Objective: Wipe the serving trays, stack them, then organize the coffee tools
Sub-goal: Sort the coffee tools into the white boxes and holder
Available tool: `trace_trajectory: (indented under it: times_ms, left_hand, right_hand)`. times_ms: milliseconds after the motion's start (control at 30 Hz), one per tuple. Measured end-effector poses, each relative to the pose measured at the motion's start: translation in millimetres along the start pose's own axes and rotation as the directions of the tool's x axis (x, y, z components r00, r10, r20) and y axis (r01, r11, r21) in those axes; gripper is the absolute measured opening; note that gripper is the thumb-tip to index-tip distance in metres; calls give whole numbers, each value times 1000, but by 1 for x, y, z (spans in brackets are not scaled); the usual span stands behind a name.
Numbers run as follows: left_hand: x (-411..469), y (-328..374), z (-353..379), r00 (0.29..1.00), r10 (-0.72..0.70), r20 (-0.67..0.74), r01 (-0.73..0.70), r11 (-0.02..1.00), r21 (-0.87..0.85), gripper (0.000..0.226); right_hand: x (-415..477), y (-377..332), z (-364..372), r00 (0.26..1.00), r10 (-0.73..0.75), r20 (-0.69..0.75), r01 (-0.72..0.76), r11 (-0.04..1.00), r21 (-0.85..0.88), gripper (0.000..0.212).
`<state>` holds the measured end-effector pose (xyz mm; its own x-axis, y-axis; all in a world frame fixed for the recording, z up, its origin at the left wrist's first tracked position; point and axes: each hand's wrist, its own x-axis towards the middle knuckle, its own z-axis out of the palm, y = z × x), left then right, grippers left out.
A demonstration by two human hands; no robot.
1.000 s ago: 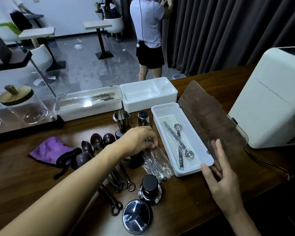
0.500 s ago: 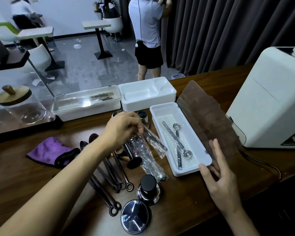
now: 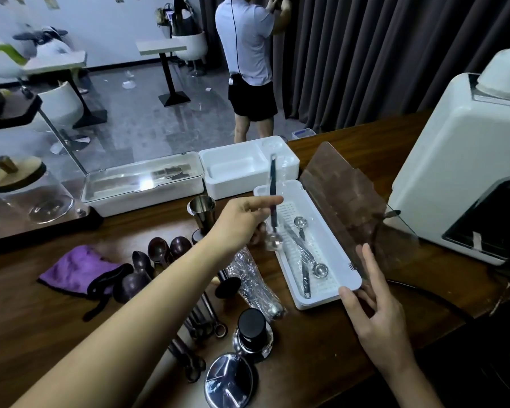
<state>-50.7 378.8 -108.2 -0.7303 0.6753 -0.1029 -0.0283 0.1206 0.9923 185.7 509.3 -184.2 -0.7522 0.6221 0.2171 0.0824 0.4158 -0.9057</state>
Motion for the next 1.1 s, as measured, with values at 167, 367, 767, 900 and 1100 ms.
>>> trace_trajectory:
  times_ms: [167, 367, 767, 900, 1100]
  left_hand:
    - [-3, -7, 9, 999, 5, 38, -8, 998, 63, 27]
    - [1, -15, 25, 967, 157, 199, -241, 812, 531, 31]
    - [5, -16, 27, 918, 94, 385, -386, 434, 814, 35]
    - [-5, -23, -14, 886, 375, 272, -442, 509, 739, 26]
    - [-23, -44, -57, 919, 243, 311, -393, 511, 764, 24]
  right_hand:
    - [1, -1, 0, 1000, 8, 8, -8, 1000, -10, 76]
    - [2, -2, 0, 1000, 10, 11, -10, 1000, -21, 76]
    - [1, 3, 1, 999, -35, -8, 34, 999, -35, 77]
    - [1, 5, 1, 999, -52, 3, 52, 997, -50, 77]
    - [1, 5, 4, 997, -72, 6, 72, 996, -44, 75]
